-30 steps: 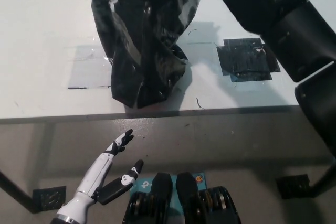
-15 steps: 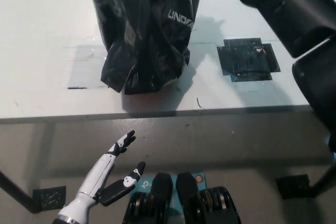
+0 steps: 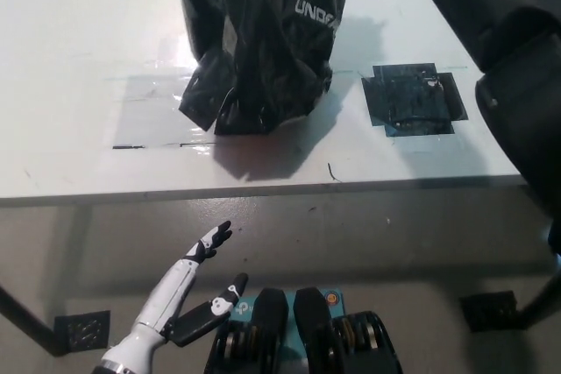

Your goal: The robot uses its right hand to pick up a bag of coffee beans and puts it in the black plastic bag, then the robot grabs the top of the bag and lifts it.

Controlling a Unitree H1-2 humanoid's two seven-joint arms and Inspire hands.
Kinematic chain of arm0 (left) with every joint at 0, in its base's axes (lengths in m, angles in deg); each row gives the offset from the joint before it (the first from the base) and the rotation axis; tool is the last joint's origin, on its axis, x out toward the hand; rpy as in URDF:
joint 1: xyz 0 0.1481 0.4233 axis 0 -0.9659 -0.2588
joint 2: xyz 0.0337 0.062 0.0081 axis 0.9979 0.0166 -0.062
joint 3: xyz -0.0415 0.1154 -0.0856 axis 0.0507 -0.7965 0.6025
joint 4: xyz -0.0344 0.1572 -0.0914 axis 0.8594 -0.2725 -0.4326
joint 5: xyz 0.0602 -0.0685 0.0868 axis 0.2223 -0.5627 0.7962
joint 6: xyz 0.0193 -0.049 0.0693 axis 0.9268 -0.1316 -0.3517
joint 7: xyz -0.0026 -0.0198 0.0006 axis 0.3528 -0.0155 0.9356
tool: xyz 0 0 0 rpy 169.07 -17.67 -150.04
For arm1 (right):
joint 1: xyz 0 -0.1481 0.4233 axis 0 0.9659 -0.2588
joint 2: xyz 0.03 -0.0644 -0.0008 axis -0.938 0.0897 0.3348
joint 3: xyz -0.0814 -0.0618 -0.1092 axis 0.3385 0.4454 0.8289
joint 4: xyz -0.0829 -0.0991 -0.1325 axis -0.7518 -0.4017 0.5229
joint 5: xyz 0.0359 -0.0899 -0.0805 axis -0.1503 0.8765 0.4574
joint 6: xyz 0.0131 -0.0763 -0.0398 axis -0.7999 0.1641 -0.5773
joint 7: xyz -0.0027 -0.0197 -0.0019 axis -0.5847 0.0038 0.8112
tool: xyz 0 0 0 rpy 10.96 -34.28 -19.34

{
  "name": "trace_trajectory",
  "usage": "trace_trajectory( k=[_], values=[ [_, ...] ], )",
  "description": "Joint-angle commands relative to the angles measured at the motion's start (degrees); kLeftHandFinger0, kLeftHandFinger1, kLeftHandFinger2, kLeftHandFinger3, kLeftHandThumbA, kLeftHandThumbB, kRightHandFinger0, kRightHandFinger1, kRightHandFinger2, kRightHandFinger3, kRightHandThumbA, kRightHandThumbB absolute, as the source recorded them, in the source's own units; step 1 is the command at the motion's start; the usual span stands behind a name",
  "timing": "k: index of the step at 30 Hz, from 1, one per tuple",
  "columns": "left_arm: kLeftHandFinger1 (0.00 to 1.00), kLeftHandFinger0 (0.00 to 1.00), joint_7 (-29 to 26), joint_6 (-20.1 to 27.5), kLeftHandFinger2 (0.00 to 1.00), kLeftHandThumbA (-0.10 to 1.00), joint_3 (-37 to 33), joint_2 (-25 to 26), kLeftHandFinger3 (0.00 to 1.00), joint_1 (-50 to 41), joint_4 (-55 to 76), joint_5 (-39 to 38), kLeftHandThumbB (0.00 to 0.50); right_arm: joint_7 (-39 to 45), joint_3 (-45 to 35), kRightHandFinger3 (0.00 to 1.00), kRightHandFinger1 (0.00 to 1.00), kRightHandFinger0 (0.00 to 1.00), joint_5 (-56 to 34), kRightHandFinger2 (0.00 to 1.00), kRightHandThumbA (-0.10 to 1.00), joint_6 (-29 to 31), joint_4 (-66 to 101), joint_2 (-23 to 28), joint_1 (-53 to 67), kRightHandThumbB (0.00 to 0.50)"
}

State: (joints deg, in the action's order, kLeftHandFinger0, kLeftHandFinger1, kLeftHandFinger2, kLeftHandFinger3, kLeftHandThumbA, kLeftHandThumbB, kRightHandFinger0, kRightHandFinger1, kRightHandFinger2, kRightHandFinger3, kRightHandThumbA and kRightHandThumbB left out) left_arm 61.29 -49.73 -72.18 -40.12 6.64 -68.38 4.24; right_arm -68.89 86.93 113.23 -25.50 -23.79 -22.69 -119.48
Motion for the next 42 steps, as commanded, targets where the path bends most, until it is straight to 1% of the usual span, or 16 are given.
trace_trajectory(
  k=[1,7,9,13,18,20,21,22,23,24,25,26,27,32,33,42],
  values=[
    [1.0,1.0,1.6,1.5,1.0,0.6,-1.0,0.5,1.0,0.1,2.0,-0.1,0.152,-17.1,0.1,0.49,0.13,0.0,2.4,0.46,-0.03,5.6,-0.4,-1.4,-14.2,0.193],
    [1.0,1.0,2.3,0.4,1.0,0.58,-1.6,0.9,1.0,0.4,2.8,-0.1,0.142,-19.1,-0.5,0.48,0.06,0.0,1.8,0.42,-0.1,7.4,2.3,-2.2,-8.2,0.171],
    [1.0,1.0,2.3,0.7,1.0,0.58,-1.8,1.2,1.0,0.4,2.6,-0.2,0.142,-18.1,-0.2,0.54,0.07,0.0,1.8,0.46,-0.1,7.3,3.8,-2.5,-4.8,0.166],
    [1.0,1.0,2.4,1.9,1.0,0.59,-2.1,1.6,1.0,0.4,2.2,0.4,0.141,-16.3,0.8,0.68,0.15,0.0,2.7,0.55,-0.1,6.8,9.5,-2.4,3.9,0.183],
    [1.0,1.0,2.2,3.3,1.0,0.58,-2.2,1.5,1.0,0.8,1.1,0.3,0.134,-15.5,2.0,0.73,0.24,0.0,4.0,0.63,-0.1,6.8,16.2,-1.8,13.5,0.197],
    [1.0,1.0,2.5,2.2,1.0,0.59,-2.3,1.4,1.0,0.8,1.6,0.4,0.141,-12.2,2.8,0.77,0.3,0.02,4.3,0.68,-0.06,4.6,18.5,-1.6,16.4,0.16],
    [1.0,1.0,2.7,1.8,1.0,0.59,-2.3,1.4,1.0,0.7,1.8,0.1,0.144,-9.6,3.5,0.78,0.36,0.04,4.6,0.7,0.03,2.9,19.8,-1.4,18.2,0.138],
    [1.0,1.0,2.8,1.9,1.0,0.59,-2.3,1.4,1.0,0.7,1.8,-0.1,0.142,-7.6,3.9,0.88,0.42,0.09,4.6,0.77,0.08,2.0,20.4,-1.3,19.3,0.128],
    [1.0,1.0,3.0,1.6,1.0,0.58,-2.3,1.4,1.0,0.7,2.0,-0.3,0.142,-5.6,4.2,0.91,0.44,0.16,4.3,0.75,0.2,1.3,20.7,-1.3,20.2,0.14],
    [1.0,1.0,3.2,1.3,1.0,0.58,-2.2,1.3,1.0,0.7,2.1,-0.6,0.146,-2.6,4.8,1.0,0.7,0.43,4.0,0.97,0.34,0.3,21.0,-1.1,21.3,0.179],
    [1.0,1.0,3.4,1.0,1.0,0.58,-2.2,1.3,1.0,0.8,2.1,-0.9,0.146,-0.5,5.2,1.0,0.7,0.43,3.7,0.97,0.34,-0.4,21.2,-1.0,22.0,0.179],
    [1.0,0.98,3.5,0.8,1.0,0.59,-2.2,1.3,1.0,0.8,2.2,-0.4,0.141,3.3,5.8,1.0,1.0,0.91,3.3,1.0,0.49,-1.7,20.8,-0.9,23.4,0.303],
    [1.0,0.97,3.5,0.8,1.0,0.6,-2.3,1.4,1.0,0.8,2.2,-0.2,0.14,4.7,6.2,1.0,1.0,1.0,3.2,1.0,0.55,-1.8,20.7,-0.7,24.1,0.332],
    [0.98,0.93,3.4,0.8,1.0,0.61,-2.5,1.4,1.0,1.4,2.3,1.2,0.137,9.5,8.1,1.0,1.0,1.0,3.7,1.0,0.69,-2.5,22.3,1.4,27.2,0.442],
    [0.96,0.91,3.3,0.9,1.0,0.6,-2.5,1.4,1.0,1.4,2.3,1.4,0.137,11.4,8.3,1.0,1.0,1.0,3.5,1.0,0.73,-3.9,23.2,1.8,27.5,0.49],
    [0.93,0.89,3.7,1.0,0.98,0.56,-2.6,1.5,1.0,1.1,2.2,1.0,0.138,21.6,4.7,1.0,1.0,1.0,-0.9,1.0,0.88,-10.7,30.3,4.8,25.4,0.5]
  ],
)
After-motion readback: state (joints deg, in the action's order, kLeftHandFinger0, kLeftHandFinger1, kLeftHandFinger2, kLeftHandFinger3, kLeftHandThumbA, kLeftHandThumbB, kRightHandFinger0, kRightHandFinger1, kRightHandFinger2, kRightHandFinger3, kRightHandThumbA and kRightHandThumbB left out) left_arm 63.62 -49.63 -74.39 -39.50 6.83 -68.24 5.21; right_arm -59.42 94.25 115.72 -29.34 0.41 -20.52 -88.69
